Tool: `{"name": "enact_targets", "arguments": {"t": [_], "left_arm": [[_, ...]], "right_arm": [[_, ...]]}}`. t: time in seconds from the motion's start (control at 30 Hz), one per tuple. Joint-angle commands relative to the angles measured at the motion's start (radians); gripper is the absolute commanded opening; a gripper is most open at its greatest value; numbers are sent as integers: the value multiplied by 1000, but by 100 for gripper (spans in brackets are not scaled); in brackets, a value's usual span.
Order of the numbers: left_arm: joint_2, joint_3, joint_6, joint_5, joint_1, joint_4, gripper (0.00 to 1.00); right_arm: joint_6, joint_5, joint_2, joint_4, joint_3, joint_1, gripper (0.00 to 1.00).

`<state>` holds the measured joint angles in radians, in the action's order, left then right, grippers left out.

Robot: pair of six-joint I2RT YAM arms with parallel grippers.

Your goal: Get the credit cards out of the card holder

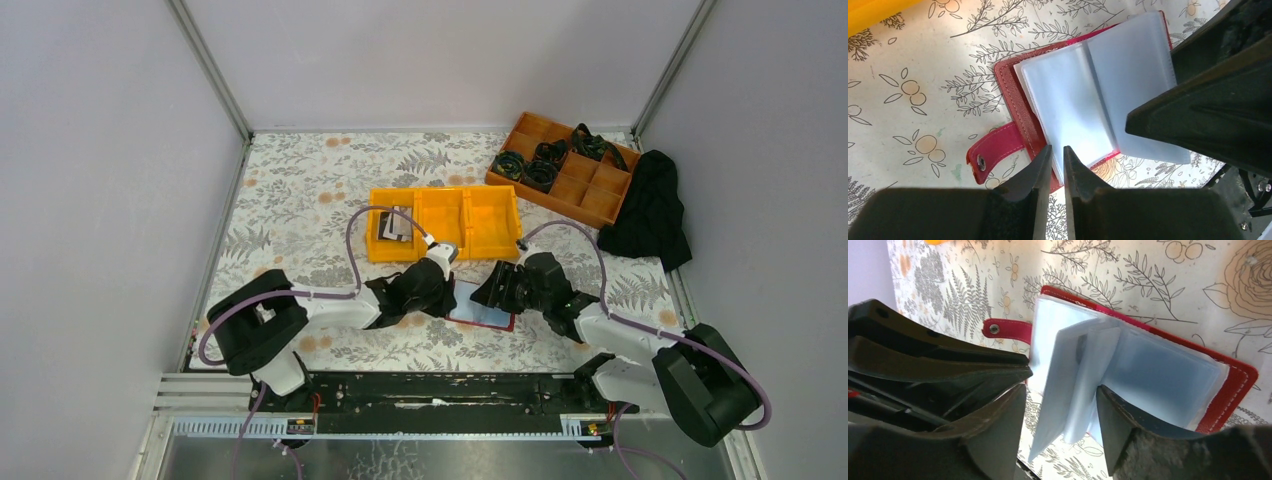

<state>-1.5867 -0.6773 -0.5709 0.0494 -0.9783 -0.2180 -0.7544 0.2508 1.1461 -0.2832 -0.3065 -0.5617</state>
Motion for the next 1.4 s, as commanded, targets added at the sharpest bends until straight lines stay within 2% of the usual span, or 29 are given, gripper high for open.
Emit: {"name": "enact_targets", "arguments": {"t": [0.0, 0.27, 0.37, 0.57, 0.73, 0.9, 1.07, 1.2, 1.37], "left_arm": [[-27, 0, 20, 12, 10, -1, 21], [-45, -7, 6, -14, 11, -32, 21], [-40, 0, 0, -15, 11, -38, 21], [-32, 12, 6, -6, 11, -40, 21], [-17, -5, 25, 25, 13, 22, 21], [69, 19, 25, 87, 25, 94, 21], [138, 67, 5, -6, 41, 0, 21], [80, 55, -23, -171, 55, -122, 22], [-22, 36, -96, -360, 74, -279, 39]], "right_arm": [[12, 40, -3, -42, -61, 5, 66], [18, 29, -33, -5, -61, 5, 65], [19, 15, -52, -2, -49, 5, 60], [27, 16, 11, -38, -32, 5, 59], [34, 5, 19, -39, -21, 3, 58], [56, -24, 5, -9, -20, 3, 58], [55, -19, 18, -21, -25, 3, 58], [51, -20, 2, -19, -18, 3, 58], [53, -41, -45, 14, -5, 3, 58]]}}
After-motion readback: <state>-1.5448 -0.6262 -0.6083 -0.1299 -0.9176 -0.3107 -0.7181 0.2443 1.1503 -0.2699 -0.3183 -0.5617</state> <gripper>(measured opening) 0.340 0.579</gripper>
